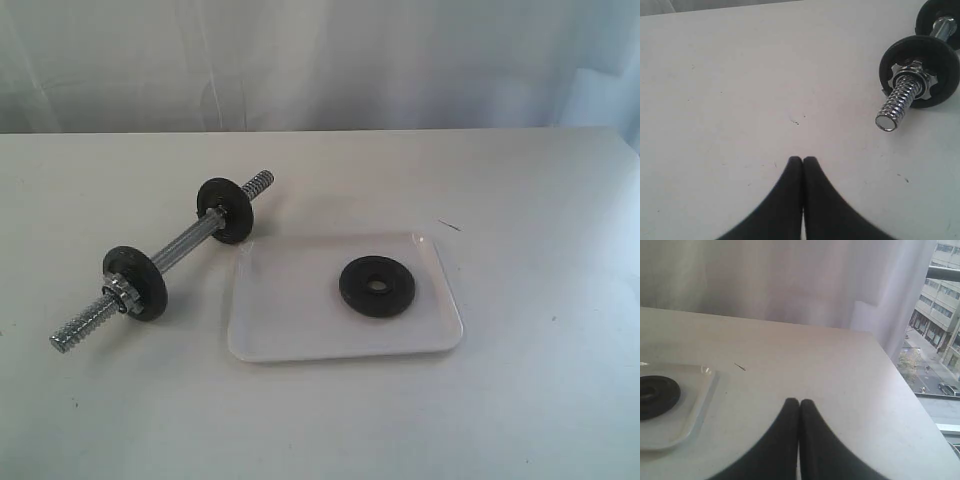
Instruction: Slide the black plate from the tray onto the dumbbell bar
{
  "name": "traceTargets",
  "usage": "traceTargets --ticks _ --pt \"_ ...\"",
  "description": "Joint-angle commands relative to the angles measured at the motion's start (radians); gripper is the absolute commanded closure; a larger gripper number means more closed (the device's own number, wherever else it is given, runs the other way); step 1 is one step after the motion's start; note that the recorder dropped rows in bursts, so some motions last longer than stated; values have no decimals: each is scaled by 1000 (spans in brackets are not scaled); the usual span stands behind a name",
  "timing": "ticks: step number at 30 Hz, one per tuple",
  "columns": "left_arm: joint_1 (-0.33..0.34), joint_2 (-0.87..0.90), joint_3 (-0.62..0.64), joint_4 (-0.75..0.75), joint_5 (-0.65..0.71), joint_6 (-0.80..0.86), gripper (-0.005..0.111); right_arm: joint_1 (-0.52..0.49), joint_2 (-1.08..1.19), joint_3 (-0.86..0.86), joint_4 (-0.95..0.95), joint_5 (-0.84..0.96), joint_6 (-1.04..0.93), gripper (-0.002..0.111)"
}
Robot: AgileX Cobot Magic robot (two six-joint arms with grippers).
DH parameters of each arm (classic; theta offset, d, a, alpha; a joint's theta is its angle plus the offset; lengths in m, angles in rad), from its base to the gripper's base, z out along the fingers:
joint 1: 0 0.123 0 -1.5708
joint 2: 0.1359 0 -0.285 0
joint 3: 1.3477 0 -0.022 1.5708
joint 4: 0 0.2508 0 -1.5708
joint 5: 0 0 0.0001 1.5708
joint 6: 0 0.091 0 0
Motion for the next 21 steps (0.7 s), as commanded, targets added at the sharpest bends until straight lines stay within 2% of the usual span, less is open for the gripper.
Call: traceTargets --ticks 1,16,21 --pt "-9 -4 4 -7 4 -1 107 -2 -5 6 2 -4 4 108" --pt "-9 -4 4 -7 -26 -1 107 -2 -5 6 2 -4 4 108" --pt "-9 -4 4 -41 -90 -35 107 -2 -5 6 2 -82 4 108"
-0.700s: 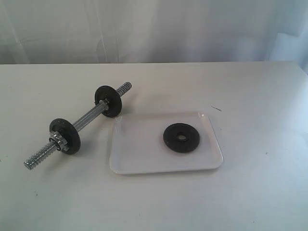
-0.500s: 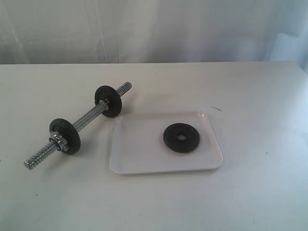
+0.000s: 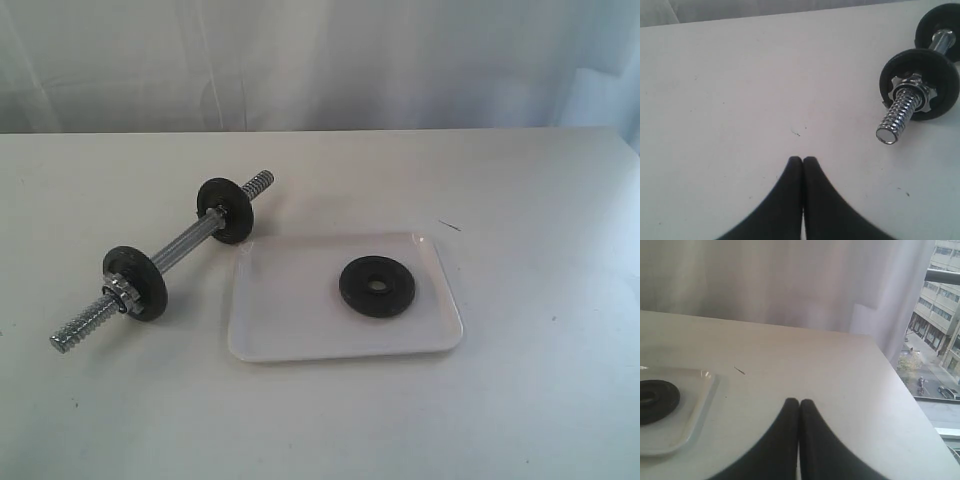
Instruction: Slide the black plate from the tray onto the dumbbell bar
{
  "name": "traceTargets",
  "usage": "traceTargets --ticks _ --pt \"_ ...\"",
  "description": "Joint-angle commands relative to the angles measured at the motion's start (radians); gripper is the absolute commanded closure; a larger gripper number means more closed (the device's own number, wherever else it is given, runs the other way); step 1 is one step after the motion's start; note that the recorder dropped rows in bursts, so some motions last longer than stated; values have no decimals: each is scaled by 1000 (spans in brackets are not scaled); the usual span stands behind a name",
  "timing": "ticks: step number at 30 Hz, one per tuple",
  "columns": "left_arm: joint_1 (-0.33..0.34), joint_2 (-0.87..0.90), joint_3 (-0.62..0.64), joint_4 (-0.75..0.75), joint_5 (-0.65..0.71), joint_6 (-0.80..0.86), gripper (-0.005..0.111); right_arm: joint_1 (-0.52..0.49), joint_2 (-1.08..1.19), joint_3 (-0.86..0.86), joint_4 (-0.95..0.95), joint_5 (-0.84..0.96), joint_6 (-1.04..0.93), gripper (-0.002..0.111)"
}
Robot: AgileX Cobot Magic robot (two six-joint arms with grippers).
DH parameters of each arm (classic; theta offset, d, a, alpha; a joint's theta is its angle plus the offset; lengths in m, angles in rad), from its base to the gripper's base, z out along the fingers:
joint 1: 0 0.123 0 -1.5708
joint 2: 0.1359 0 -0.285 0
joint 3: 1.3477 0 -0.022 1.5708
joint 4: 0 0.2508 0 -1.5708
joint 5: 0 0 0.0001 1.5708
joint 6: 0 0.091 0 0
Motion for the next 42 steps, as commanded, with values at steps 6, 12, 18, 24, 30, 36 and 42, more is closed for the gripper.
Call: traceTargets --ticks 6,12,18,24,30,36,42 --pt "-9 -4 4 -246 -170 -36 107 -2 -5 6 6 -299 31 108" --pt "-9 -4 -99 -360 -163 -118 107 -2 -5 6 3 -600 243 108" --pt "-9 -4 -289 -360 3 -118 107 -2 -5 -115 2 -562 252 108" --pt "-9 -4 -477 -314 155 -103 107 -2 -5 -329 2 -214 269 108" --pt "-9 58 -631 -251 258 -103 107 -2 45 -513 2 -18 269 108" --pt "-9 229 -786 -187 404 -103 107 -2 188 -728 -5 187 264 108" --pt "-9 410 -923 -187 497 -72 107 -2 368 -888 -5 297 232 108"
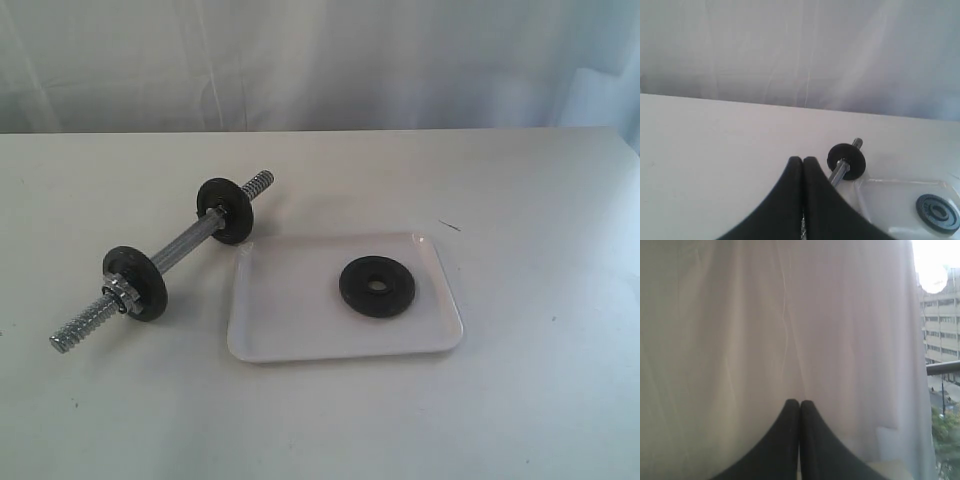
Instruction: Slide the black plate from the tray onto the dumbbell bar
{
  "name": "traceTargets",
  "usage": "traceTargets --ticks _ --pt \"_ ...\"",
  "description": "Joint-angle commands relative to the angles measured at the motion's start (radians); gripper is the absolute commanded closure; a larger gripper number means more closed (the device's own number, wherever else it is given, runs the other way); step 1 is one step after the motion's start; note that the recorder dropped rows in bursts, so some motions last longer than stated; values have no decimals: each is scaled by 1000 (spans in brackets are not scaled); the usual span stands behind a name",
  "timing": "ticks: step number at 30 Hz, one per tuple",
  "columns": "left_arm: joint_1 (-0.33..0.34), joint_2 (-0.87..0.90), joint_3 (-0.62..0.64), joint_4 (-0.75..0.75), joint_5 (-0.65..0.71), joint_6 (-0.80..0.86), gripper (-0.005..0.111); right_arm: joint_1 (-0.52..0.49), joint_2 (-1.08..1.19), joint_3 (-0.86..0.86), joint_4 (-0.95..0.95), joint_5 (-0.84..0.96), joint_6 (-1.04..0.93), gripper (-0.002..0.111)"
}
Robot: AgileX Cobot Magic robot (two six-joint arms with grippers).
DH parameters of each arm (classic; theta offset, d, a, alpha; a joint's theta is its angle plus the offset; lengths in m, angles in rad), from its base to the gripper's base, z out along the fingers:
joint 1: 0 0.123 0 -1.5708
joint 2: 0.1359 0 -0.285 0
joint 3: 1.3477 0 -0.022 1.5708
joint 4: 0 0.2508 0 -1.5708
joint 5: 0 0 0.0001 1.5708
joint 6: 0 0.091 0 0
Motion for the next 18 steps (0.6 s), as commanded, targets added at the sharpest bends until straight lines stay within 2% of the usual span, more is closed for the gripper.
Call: traceTargets --ticks 1,10,18 --pt "-9 136 -107 -1 78 51 107 -2 134 -102 -7 92 -56 108" --pt "-9 396 -239 -27 111 93 107 -2 348 -143 -48 80 -120 108" --pt "-9 626 -250 -88 76 170 107 -2 482 -143 -48 129 -162 108"
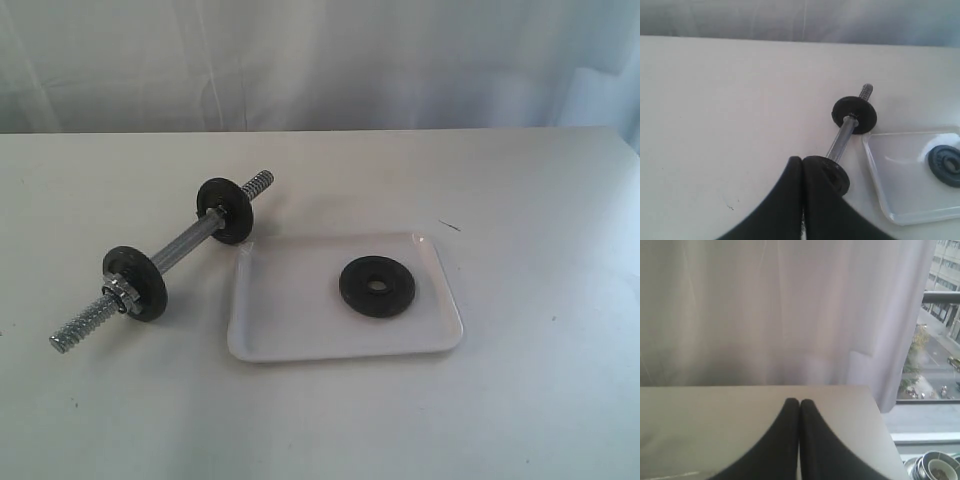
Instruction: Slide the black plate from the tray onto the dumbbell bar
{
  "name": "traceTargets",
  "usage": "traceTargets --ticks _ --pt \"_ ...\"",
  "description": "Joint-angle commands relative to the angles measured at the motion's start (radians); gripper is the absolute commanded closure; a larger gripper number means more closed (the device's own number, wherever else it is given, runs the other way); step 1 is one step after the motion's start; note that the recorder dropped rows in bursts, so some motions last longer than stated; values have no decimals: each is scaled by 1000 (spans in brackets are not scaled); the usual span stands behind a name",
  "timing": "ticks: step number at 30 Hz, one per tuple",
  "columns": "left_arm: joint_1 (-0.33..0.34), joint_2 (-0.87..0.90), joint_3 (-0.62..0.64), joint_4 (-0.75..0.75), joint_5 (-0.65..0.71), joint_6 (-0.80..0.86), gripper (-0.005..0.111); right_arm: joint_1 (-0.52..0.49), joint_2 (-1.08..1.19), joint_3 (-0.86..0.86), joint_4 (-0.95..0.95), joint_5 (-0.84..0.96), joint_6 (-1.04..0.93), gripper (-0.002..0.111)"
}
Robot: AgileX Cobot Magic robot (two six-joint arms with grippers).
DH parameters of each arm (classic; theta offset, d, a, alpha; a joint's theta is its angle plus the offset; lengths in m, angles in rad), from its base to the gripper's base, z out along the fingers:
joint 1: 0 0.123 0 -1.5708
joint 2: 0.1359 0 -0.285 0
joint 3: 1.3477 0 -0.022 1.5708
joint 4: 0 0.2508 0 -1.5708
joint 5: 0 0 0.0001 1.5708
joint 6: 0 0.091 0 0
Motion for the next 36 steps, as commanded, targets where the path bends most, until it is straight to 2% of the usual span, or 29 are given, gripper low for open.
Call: traceTargets --ticks 1,7,13,15,19,22,24,27,33,36 --pt "-9 126 -4 -31 -33 39 107 -2 62 -2 -6 29 -19 108" --pt "-9 308 -21 -48 -66 57 107 1 153 -2 27 42 -91 108" --pt "-9 468 -66 -70 -62 107 106 59 226 -2 46 64 -151 106" --pt "-9 516 -100 -91 -45 124 100 70 243 -2 43 72 -160 101" --pt "-9 613 -159 -153 -31 126 73 77 265 -2 45 87 -160 87" --pt "-9 675 -202 -230 -24 201 56 77 285 -2 62 87 -160 78" --pt "-10 709 -230 -292 -16 259 50 78 303 -2 65 87 -160 73" --pt "-20 768 -285 -354 43 312 48 78 331 -2 65 88 -160 68" --pt "-68 899 -427 -374 162 374 47 78 365 -2 67 93 -160 68" --pt "-100 963 -490 -368 208 416 37 78 366 -2 67 95 -160 68"
